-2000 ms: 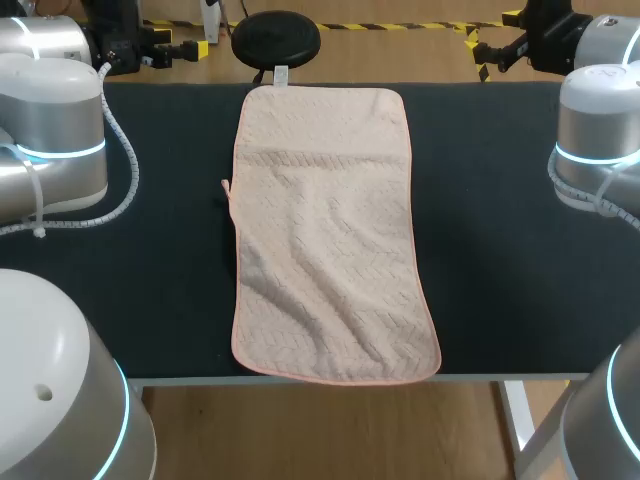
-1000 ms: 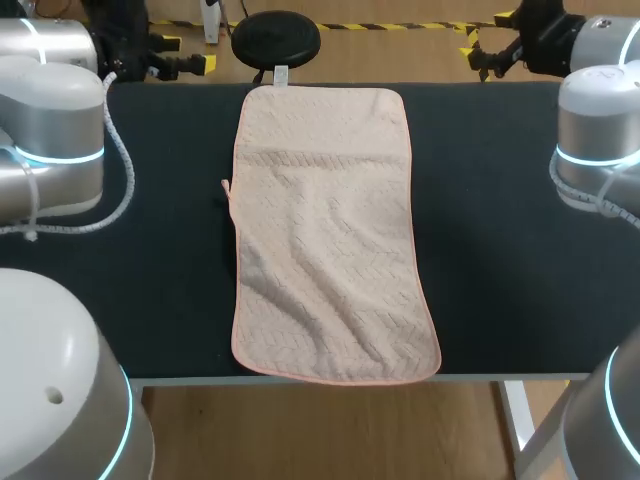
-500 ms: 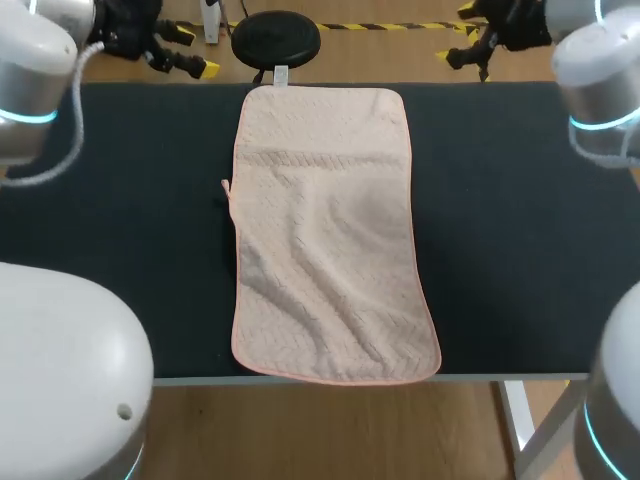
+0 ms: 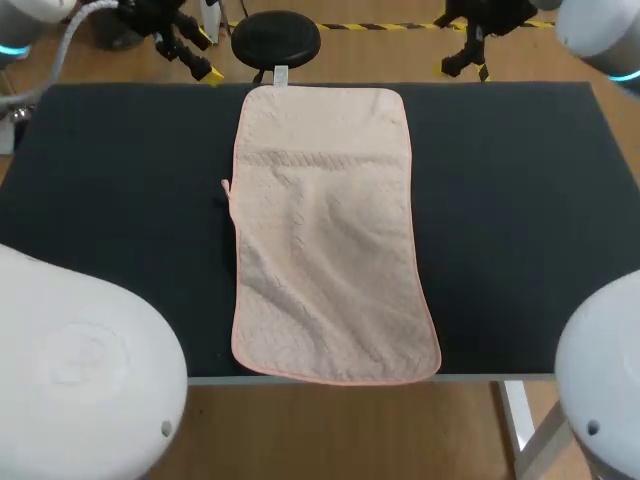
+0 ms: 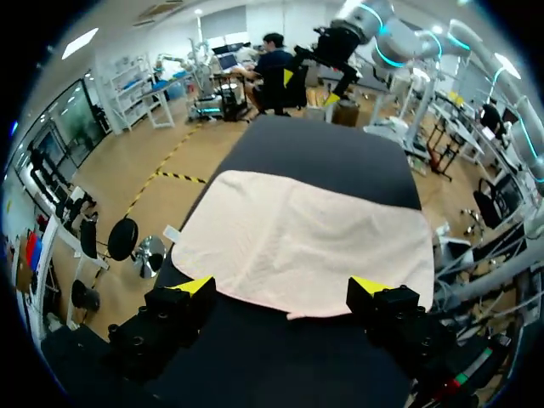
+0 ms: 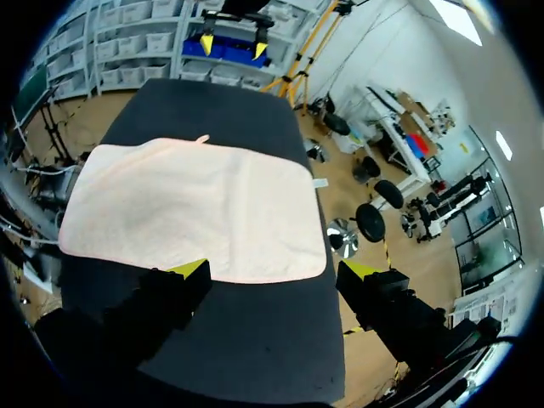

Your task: Fold the towel

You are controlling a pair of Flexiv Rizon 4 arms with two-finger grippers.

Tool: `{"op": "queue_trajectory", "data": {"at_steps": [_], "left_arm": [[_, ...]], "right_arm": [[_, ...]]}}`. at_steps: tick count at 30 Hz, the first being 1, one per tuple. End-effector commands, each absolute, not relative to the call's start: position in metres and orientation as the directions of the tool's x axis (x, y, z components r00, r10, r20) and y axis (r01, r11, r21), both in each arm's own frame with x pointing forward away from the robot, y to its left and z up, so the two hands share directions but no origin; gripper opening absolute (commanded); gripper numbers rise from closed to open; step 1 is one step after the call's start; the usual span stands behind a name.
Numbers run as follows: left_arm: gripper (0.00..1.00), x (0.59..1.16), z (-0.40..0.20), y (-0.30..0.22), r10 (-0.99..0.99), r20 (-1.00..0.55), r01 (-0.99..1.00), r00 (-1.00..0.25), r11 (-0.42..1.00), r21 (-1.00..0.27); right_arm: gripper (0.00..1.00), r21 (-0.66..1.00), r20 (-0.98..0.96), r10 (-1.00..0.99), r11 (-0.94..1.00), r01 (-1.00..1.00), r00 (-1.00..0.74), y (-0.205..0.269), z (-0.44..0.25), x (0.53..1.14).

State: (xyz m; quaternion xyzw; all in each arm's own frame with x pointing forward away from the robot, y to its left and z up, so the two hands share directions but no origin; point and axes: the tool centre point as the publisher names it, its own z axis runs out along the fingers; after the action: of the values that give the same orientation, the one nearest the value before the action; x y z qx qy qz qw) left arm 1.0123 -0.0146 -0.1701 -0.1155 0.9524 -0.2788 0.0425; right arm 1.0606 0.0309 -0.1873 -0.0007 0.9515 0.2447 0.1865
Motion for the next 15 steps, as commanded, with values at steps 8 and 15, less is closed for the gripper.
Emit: {"op": "queue_trajectory", "data": {"at_steps": [8,15], "left_arm": [[1.00,1.007,-0.201,-0.025,-0.136,0.040,-0.136,-0.990,0.991,-0.005],[1.00,1.000,-0.234,-0.028,-0.159,0.063,-0.164,-0.985,0.982,-0.092]], "right_arm": [[1.00,-0.167,-0.101,0.003,0.986,0.020,-0.995,0.056,-0.208,1.049],[1.00,-0.161,-0.070,0.104,0.980,0.114,-0.992,0.066,-0.238,1.039]]}}
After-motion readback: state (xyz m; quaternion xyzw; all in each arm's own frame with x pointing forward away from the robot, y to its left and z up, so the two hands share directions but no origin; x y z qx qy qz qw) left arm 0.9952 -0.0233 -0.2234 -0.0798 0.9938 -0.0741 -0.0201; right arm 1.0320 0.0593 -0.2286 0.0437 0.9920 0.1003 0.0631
